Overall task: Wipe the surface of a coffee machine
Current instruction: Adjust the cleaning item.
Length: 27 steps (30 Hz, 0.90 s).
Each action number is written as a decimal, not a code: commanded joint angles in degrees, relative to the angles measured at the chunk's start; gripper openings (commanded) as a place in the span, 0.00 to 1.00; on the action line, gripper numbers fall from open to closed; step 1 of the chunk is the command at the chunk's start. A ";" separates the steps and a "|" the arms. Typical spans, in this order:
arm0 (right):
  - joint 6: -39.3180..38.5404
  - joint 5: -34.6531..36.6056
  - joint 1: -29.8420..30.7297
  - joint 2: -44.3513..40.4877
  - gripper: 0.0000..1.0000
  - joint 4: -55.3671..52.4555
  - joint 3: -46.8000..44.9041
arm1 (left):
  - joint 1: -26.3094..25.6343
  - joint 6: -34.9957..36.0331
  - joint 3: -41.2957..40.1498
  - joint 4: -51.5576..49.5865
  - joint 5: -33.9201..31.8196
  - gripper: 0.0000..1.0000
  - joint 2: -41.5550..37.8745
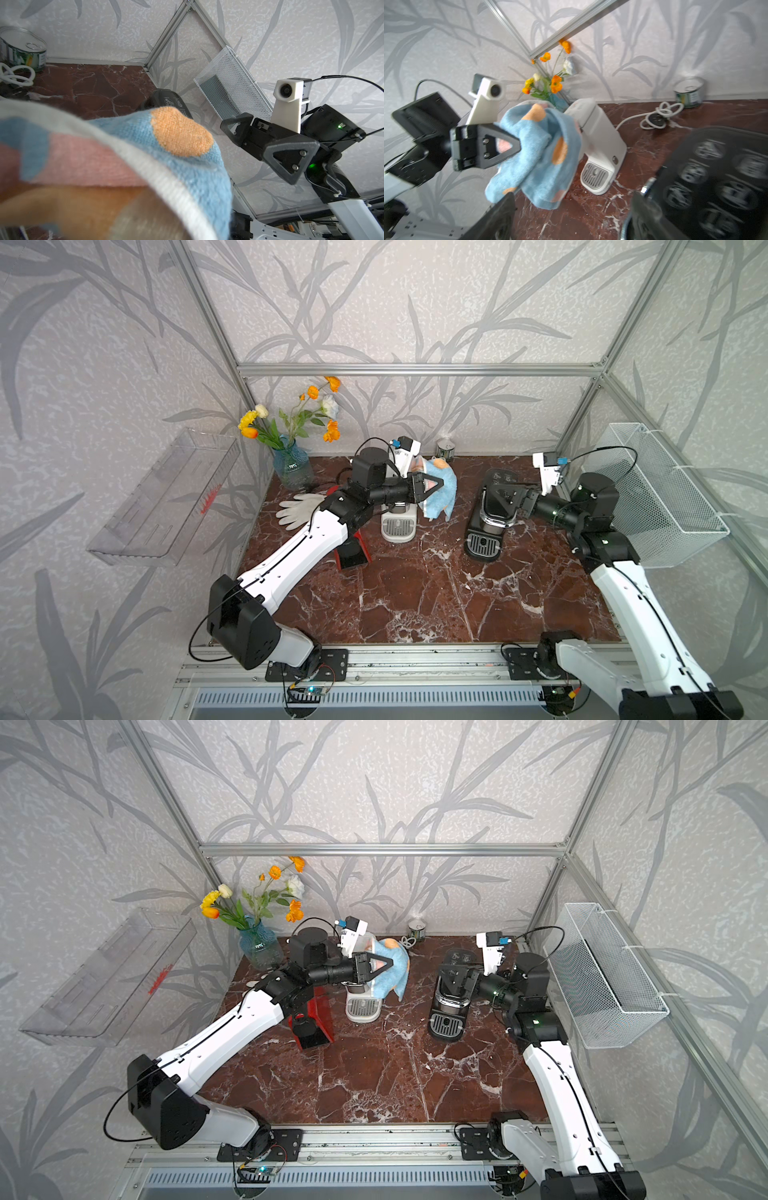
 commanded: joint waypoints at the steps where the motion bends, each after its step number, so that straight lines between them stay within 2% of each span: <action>1: 0.70 -2.32 7.12 2.49 0.86 5.13 2.36 | 0.26 -4.44 1.91 6.01 6.69 0.00 0.22; 6: 4.11 -3.24 12.95 7.04 0.86 11.88 2.82 | 0.93 -7.89 1.38 10.01 8.63 0.00 -0.05; 12: 6.02 -1.95 14.40 9.47 0.86 15.74 2.31 | 1.37 -13.78 -0.20 15.96 10.81 0.00 -0.61; 16: 6.00 0.68 14.48 9.57 0.86 15.67 2.13 | 1.55 -14.31 -0.63 16.41 10.85 0.00 -1.59; 21: 10.89 0.28 16.50 10.96 0.85 24.95 1.23 | 1.60 -16.54 -2.18 20.00 11.01 0.00 -1.13; 24: 14.33 -0.82 19.17 13.02 0.83 28.44 2.49 | 2.08 -17.62 -2.24 21.09 11.06 0.00 -0.09; 27: 16.25 -1.97 20.20 14.30 0.76 31.18 2.49 | 2.44 -18.76 -2.15 22.79 11.38 0.00 0.25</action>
